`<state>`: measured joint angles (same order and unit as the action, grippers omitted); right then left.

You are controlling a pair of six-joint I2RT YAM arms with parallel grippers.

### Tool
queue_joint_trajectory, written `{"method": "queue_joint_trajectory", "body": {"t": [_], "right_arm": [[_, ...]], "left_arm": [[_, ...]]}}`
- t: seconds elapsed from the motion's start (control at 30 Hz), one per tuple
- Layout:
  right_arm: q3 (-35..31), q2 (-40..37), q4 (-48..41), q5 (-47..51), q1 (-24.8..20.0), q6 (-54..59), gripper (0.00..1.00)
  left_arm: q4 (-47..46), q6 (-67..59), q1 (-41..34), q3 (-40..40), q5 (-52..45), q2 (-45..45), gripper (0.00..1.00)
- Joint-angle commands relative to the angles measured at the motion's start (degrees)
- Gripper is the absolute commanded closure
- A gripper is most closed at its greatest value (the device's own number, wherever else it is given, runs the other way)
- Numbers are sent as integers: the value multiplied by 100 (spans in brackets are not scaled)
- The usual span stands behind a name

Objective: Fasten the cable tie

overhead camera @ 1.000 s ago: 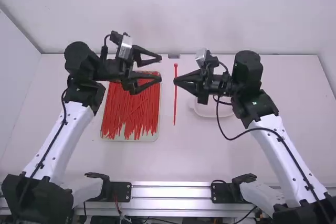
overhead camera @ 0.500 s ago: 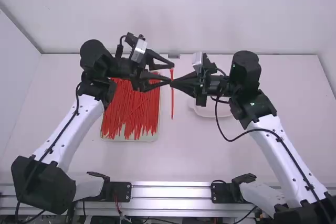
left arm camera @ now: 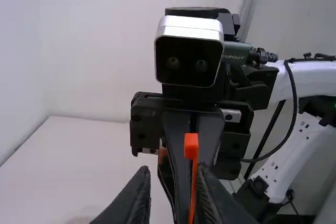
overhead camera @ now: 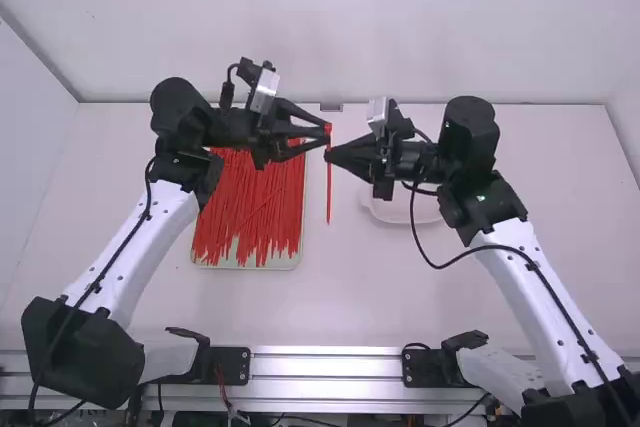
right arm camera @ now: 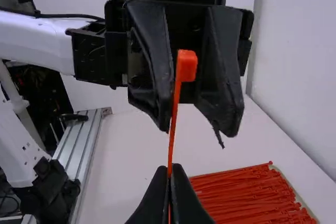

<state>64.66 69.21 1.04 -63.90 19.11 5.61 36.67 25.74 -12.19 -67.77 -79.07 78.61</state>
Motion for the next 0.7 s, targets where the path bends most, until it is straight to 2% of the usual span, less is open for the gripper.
{"method": "queue_joint_trajectory", "body": {"t": [0.0, 0.43, 0.67], "right_arm": [[170, 2, 74, -15, 4, -127, 100], [170, 2, 57, 92, 7, -192, 100], [170, 2, 26, 94, 7, -190, 100]], "left_arm": [[28, 46, -17, -129, 50, -37, 80], [26, 85, -74, -210, 48, -37, 88], [31, 98, -129, -210, 142, -37, 87]]}}
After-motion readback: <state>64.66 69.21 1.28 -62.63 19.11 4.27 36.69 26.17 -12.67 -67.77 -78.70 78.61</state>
